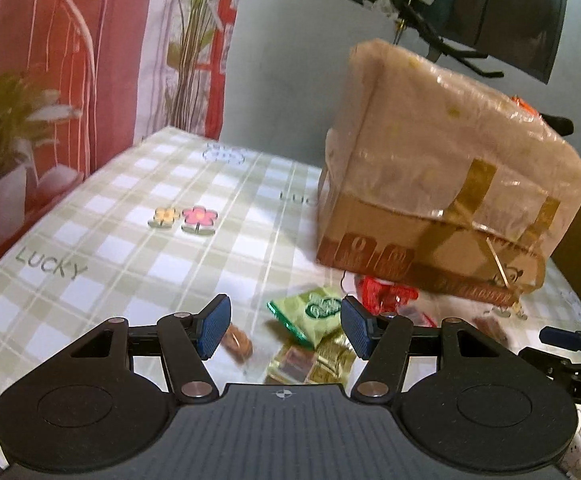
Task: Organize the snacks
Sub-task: 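Move both open tools back down to the remaining snacks, then bring the left tool to the red packet while the right tool nears the brown sauce sachet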
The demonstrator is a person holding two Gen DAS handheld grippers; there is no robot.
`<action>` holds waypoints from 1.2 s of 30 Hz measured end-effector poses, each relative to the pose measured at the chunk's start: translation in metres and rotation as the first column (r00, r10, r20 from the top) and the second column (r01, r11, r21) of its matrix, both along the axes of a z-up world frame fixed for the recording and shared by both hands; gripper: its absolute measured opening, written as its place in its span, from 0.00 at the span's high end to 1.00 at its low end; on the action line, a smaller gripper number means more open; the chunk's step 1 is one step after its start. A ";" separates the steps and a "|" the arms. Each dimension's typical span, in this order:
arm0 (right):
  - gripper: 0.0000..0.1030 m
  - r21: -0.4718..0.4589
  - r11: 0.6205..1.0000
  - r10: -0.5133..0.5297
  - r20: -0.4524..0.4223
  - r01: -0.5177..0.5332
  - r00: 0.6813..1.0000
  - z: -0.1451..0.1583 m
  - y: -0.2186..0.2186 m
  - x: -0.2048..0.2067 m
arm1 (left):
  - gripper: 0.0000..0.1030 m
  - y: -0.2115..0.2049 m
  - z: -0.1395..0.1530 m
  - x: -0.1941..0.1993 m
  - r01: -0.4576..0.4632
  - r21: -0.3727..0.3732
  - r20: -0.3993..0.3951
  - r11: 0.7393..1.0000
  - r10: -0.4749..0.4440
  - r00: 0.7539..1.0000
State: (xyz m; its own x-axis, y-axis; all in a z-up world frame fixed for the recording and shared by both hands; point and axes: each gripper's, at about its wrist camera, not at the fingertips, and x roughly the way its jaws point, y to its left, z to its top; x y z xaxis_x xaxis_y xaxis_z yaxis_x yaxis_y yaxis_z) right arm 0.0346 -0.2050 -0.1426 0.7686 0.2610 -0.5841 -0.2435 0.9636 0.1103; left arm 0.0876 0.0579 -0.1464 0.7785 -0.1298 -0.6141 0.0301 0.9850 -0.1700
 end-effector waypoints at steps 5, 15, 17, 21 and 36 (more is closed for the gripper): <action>0.28 -0.009 1.000 -0.020 -0.044 0.019 0.999 -0.009 -0.001 0.005 | 0.39 -0.004 -0.007 0.001 0.017 0.008 -0.022 1.000 -0.016 1.000; 0.28 -0.047 0.995 -0.090 -0.126 0.084 0.988 -0.030 0.001 0.047 | 0.39 -0.008 -0.017 -0.002 0.039 0.005 -0.052 0.999 -0.039 0.998; 0.27 -0.026 0.994 -0.111 -0.146 0.108 0.983 -0.036 -0.001 0.055 | 0.39 -0.008 -0.018 -0.002 0.040 0.006 -0.054 0.999 -0.040 0.998; 0.27 -0.072 0.993 -0.105 -0.110 0.097 0.988 -0.040 0.006 0.057 | 0.39 -0.009 -0.022 0.000 0.037 0.008 -0.065 0.999 -0.037 0.997; 0.45 -0.132 0.991 -0.038 -0.051 0.031 0.998 -0.039 0.016 0.047 | 0.39 -0.036 -0.032 0.002 0.137 0.075 -0.108 0.988 -0.129 0.986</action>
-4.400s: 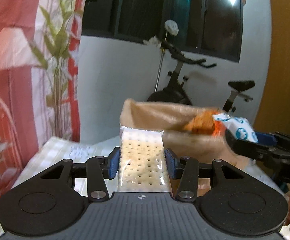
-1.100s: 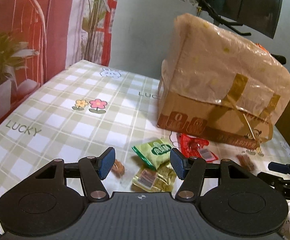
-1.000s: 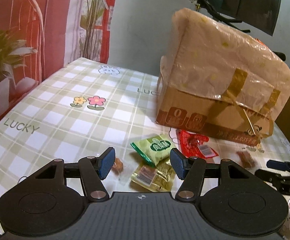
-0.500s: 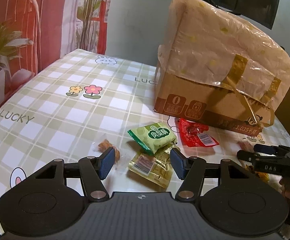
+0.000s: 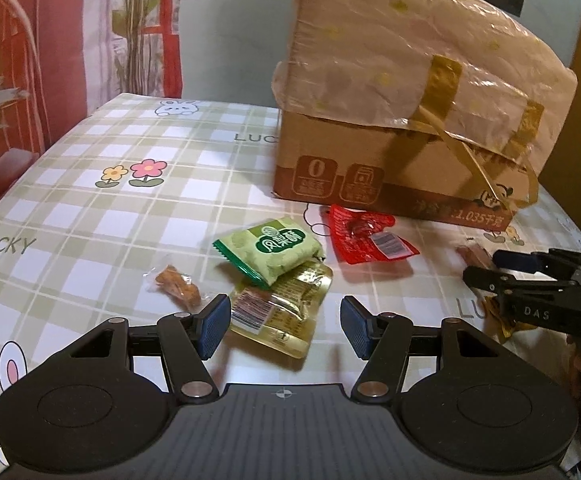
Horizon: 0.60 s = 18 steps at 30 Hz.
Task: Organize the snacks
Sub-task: 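Bring the left tool to the red packet while the right tool nears the brown sauce sachet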
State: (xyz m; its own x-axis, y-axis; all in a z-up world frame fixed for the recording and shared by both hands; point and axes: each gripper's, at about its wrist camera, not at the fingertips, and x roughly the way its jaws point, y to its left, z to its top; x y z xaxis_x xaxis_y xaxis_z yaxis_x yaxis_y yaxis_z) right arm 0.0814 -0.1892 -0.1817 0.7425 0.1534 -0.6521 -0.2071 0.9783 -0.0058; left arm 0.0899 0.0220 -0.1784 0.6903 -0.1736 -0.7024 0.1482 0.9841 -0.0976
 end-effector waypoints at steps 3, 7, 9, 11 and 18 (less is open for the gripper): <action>0.45 0.006 1.000 -0.001 0.000 0.001 1.000 0.000 -0.001 0.000 | 0.39 -0.002 0.001 0.002 0.005 0.006 -0.004 1.000 -0.005 1.000; 0.45 0.008 1.000 -0.002 0.004 0.002 1.000 -0.001 0.000 0.000 | 0.38 -0.007 0.009 0.010 0.025 -0.018 0.004 1.000 -0.025 1.000; 0.45 0.010 1.000 -0.001 0.005 0.001 1.000 -0.001 0.000 0.000 | 0.38 -0.013 0.012 0.018 0.048 -0.024 0.006 0.999 -0.048 0.999; 0.50 0.015 1.000 -0.004 0.008 0.004 1.000 -0.001 -0.001 0.000 | 0.38 -0.023 0.012 0.028 0.064 -0.023 -0.001 0.998 -0.064 0.998; 0.53 0.071 0.997 -0.005 0.009 0.005 1.000 0.001 -0.009 0.000 | 0.38 -0.057 0.001 0.062 0.111 -0.001 -0.019 0.994 -0.111 0.994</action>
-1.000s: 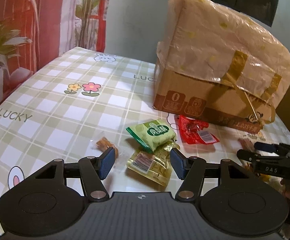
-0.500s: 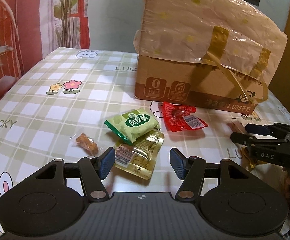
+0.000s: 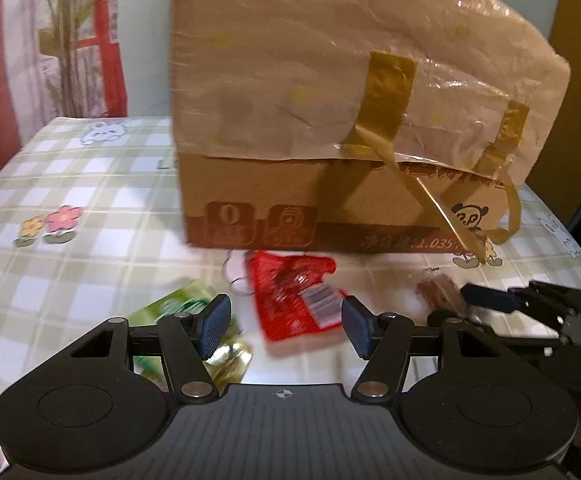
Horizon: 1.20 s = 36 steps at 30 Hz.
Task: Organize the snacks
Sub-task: 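Bring the left tool to the red packet while the right tool nears the brown sauce sachet, then close the left tool on the red packet while the right tool closes on the brown sachet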
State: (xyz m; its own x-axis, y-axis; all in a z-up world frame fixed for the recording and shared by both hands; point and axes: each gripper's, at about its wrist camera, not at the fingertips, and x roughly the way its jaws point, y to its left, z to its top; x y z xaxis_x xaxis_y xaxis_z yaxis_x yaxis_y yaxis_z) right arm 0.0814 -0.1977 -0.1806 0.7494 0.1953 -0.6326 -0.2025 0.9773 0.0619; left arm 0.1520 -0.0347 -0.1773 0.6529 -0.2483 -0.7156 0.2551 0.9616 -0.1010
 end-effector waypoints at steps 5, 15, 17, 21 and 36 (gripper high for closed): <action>0.53 0.024 1.000 -0.001 0.000 0.001 1.000 0.000 -0.003 0.000 | 0.38 -0.022 -0.008 0.020 0.001 0.057 0.013 0.998 -0.002 1.000; 0.53 0.023 1.000 -0.004 0.001 0.004 1.000 0.000 -0.003 -0.001 | 0.32 -0.031 -0.033 0.041 -0.029 0.102 -0.017 0.994 0.030 0.999; 0.53 0.024 1.000 -0.003 0.000 0.003 1.000 0.000 -0.002 0.000 | 0.31 -0.034 -0.035 0.040 -0.024 0.115 -0.005 0.993 0.025 1.000; 0.53 0.026 1.000 -0.004 0.000 0.004 1.000 0.000 -0.002 -0.001 | 0.31 -0.035 -0.038 0.038 -0.031 0.121 0.000 0.992 0.031 1.000; 0.53 0.052 0.999 -0.009 -0.001 0.009 1.000 -0.001 -0.005 0.000 | 0.53 -0.013 -0.027 -0.012 -0.023 0.042 0.010 0.999 0.023 1.000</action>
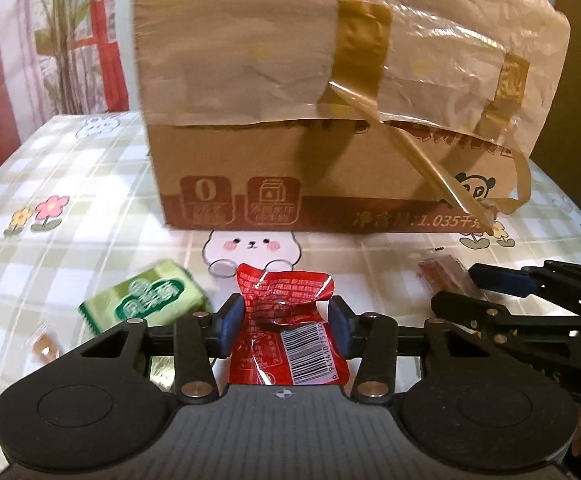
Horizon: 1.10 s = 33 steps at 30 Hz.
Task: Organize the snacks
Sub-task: 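Close the left tool on the red packet while the right tool closes on the brown sachet, then lift the red packet and brown sachet with both tools over the paper bag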
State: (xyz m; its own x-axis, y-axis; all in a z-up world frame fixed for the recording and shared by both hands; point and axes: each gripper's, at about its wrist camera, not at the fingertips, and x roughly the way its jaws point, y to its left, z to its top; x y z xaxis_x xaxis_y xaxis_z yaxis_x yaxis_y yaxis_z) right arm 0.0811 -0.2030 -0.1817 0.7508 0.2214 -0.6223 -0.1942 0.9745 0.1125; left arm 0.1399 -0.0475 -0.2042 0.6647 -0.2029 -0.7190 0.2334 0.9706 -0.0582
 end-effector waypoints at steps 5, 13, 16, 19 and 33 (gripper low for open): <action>0.53 -0.001 1.000 0.007 0.003 -0.007 1.000 0.000 0.001 -0.001 | 0.53 0.009 0.007 -0.002 -0.030 -0.021 0.011 0.999 0.031 0.999; 0.53 0.039 0.999 0.034 0.047 -0.036 0.998 0.002 -0.002 -0.009 | 0.53 0.007 0.013 -0.014 -0.013 -0.025 0.020 1.000 0.013 1.000; 0.53 0.053 0.997 0.057 0.076 -0.061 0.995 0.005 -0.002 -0.014 | 0.53 0.008 0.015 -0.017 -0.015 -0.032 0.024 0.999 0.016 1.000; 0.53 0.049 0.996 0.074 0.066 -0.077 0.995 0.004 0.000 -0.013 | 0.53 0.011 0.018 -0.018 -0.021 -0.043 0.031 0.999 0.023 0.999; 0.53 -0.058 0.970 0.243 0.144 -0.237 0.959 0.040 0.032 -0.027 | 0.53 0.052 0.090 -0.036 -0.029 -0.082 0.183 0.996 0.043 0.982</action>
State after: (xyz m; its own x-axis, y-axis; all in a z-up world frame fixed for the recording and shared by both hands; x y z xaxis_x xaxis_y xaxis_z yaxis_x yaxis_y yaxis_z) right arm 0.0544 -0.1711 -0.1413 0.7635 0.3840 -0.5192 -0.4346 0.9002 0.0268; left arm 0.1036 0.0047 -0.1146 0.7922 -0.2273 -0.5663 0.2122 0.9727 -0.0935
